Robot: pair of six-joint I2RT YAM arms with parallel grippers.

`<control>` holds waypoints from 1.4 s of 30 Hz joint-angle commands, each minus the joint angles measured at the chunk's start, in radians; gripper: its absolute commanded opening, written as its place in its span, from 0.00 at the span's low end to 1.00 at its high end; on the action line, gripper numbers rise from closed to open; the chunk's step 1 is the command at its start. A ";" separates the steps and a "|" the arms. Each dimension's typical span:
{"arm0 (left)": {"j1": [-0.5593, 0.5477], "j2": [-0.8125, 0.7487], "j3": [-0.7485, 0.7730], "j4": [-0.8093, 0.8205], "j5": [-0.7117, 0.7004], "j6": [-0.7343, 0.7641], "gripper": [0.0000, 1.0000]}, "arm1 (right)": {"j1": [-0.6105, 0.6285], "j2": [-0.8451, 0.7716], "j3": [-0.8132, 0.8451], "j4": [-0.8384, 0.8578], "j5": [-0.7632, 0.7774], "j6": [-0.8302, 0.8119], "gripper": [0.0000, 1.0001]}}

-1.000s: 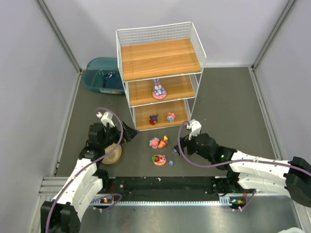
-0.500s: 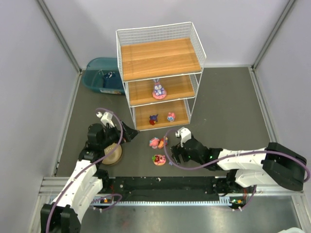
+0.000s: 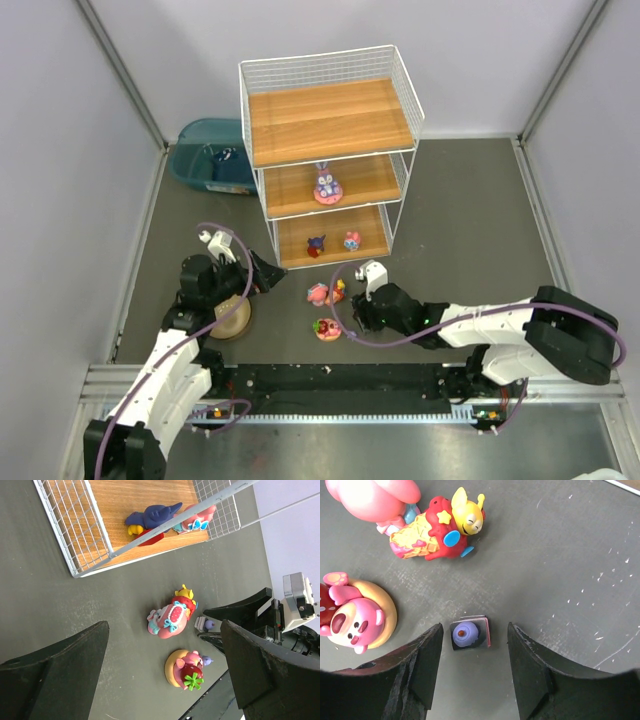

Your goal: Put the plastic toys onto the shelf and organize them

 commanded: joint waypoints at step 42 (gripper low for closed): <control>-0.003 -0.067 -0.045 0.080 -0.005 -0.033 0.99 | 0.077 -0.229 0.371 -0.598 0.117 0.071 0.00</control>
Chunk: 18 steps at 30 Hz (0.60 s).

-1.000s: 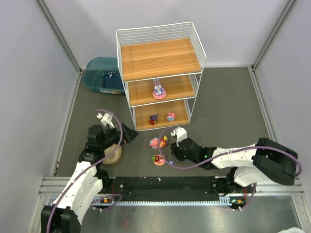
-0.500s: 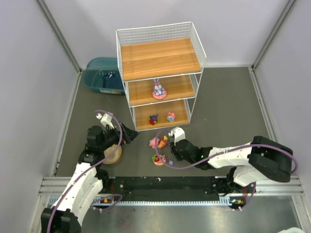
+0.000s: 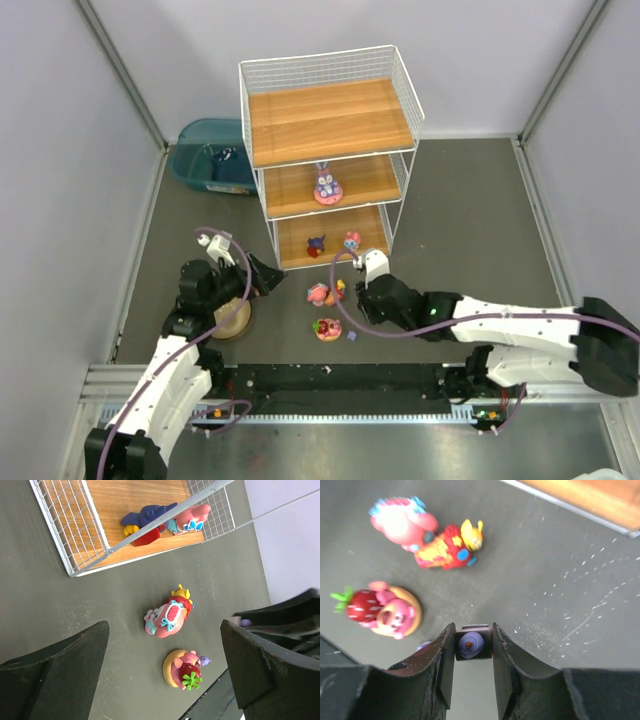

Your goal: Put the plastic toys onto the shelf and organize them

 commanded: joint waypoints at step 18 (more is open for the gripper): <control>-0.003 -0.028 -0.020 0.026 -0.046 0.004 0.99 | -0.021 0.130 1.517 -0.879 0.016 -0.183 0.00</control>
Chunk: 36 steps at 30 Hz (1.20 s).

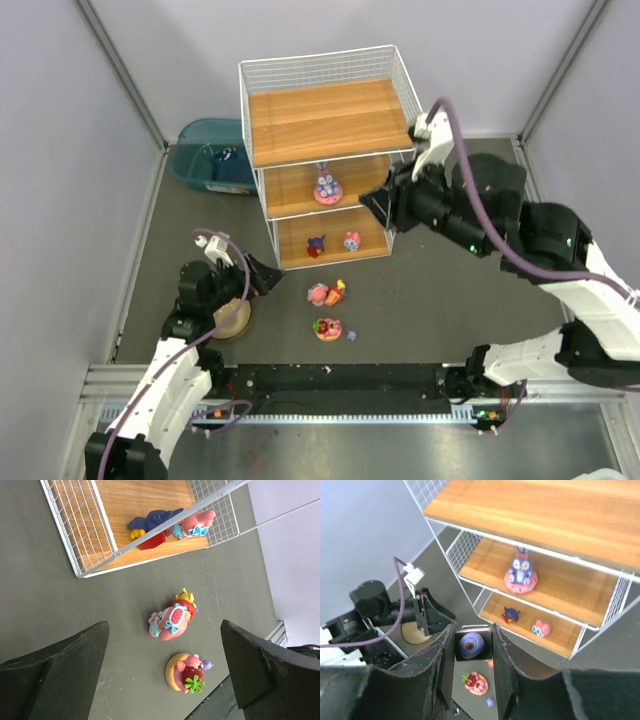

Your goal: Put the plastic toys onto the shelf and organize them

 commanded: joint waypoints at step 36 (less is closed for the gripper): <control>-0.002 0.089 -0.001 0.093 -0.012 0.012 0.99 | -0.407 0.513 0.683 -0.181 0.019 -0.090 0.00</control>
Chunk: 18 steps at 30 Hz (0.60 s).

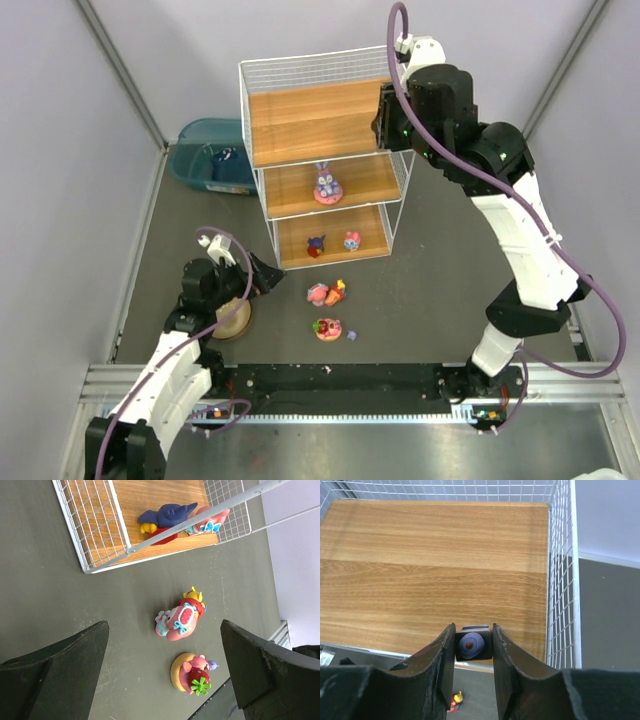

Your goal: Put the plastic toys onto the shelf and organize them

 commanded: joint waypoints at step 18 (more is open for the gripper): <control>-0.002 0.013 0.014 0.055 -0.021 0.012 0.99 | -0.025 0.061 0.006 0.072 0.073 -0.032 0.00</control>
